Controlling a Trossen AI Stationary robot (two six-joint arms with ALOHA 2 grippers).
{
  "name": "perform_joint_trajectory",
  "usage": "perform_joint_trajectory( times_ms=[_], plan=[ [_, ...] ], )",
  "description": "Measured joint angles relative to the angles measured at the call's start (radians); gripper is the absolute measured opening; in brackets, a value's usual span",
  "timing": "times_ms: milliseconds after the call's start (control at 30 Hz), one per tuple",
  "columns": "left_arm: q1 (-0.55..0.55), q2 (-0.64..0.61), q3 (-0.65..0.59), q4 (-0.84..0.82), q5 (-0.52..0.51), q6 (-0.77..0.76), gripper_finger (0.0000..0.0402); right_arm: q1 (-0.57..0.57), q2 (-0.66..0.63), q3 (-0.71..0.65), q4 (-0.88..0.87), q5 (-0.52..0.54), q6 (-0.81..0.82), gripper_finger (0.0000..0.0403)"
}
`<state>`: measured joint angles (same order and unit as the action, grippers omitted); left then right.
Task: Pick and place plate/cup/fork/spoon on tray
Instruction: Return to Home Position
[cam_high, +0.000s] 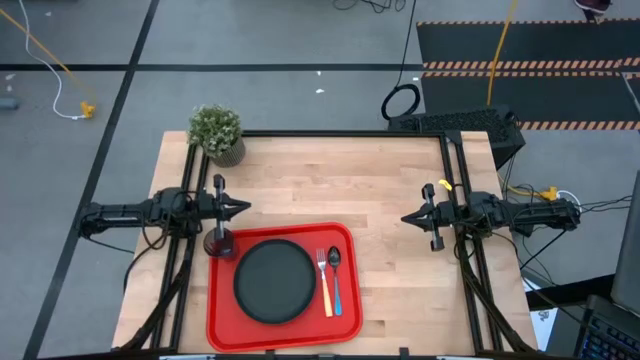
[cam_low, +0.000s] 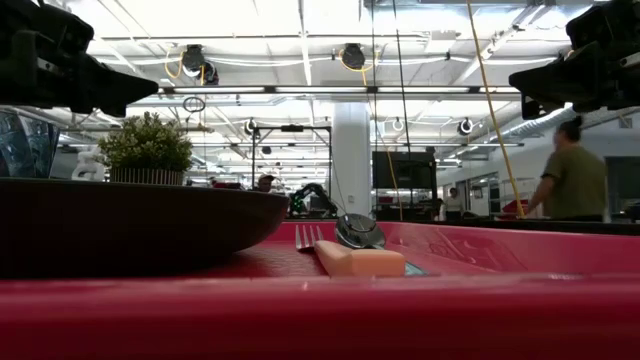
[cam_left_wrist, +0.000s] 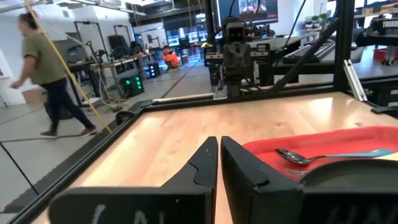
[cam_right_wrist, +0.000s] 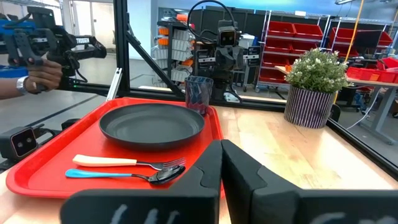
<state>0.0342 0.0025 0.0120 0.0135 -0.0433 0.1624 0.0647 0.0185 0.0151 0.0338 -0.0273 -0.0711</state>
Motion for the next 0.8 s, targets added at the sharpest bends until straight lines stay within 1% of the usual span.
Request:
perform_joint_trajectory(
  times_ms=[233,800],
  plan=[
    [-0.005,0.004,0.000,-0.003,0.019,-0.042,0.0026,0.000,0.000,0.000,0.000,0.000,0.000,0.0000],
    [-0.005,0.004,-0.001,-0.002,0.018,-0.040,0.0026,0.000,0.000,0.000,0.000,0.000,0.000,0.0000]
  ],
)
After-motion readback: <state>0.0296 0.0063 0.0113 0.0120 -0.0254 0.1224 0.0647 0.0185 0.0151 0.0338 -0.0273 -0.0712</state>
